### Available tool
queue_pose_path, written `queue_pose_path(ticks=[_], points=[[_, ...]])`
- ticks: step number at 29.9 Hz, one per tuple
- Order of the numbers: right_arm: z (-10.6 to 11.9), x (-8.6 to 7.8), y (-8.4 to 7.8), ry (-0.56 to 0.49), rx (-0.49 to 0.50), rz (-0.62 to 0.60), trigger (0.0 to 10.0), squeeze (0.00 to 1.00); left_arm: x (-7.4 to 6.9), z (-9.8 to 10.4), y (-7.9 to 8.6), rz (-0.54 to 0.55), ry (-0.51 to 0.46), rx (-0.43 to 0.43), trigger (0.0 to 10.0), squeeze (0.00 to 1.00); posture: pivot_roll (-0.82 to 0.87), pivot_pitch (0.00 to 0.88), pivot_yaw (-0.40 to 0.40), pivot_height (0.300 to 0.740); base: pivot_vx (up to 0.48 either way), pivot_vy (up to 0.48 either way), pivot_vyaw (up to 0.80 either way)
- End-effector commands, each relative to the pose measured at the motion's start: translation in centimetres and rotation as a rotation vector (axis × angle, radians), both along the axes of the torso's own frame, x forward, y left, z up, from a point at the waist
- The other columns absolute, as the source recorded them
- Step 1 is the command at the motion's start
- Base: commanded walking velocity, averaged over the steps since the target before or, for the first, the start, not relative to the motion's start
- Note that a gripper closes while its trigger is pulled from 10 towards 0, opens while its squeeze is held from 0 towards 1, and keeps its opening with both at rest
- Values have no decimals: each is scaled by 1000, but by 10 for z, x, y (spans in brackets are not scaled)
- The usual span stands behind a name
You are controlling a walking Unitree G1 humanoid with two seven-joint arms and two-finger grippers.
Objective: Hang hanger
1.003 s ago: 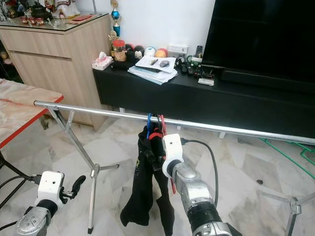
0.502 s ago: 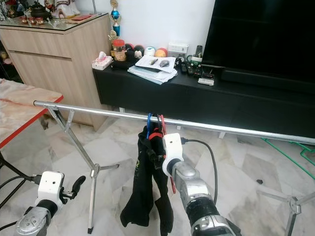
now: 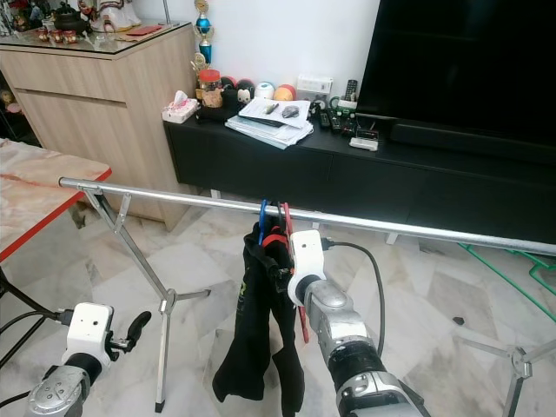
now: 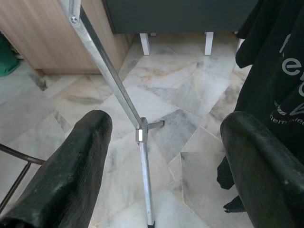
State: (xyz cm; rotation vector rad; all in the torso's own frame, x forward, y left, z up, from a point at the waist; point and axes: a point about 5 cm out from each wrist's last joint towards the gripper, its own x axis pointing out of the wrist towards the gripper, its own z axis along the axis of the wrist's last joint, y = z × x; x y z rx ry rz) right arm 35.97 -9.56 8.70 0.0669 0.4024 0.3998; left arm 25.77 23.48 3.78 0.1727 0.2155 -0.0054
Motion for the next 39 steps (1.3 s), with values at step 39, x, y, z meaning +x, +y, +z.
queue_pose_path(ticks=[39], points=[[-7,-1,-8,-59,-51,35,10000,0,-2,-2,0,2,17,-6,10000,0,129,47,-1,740,0,0,0]])
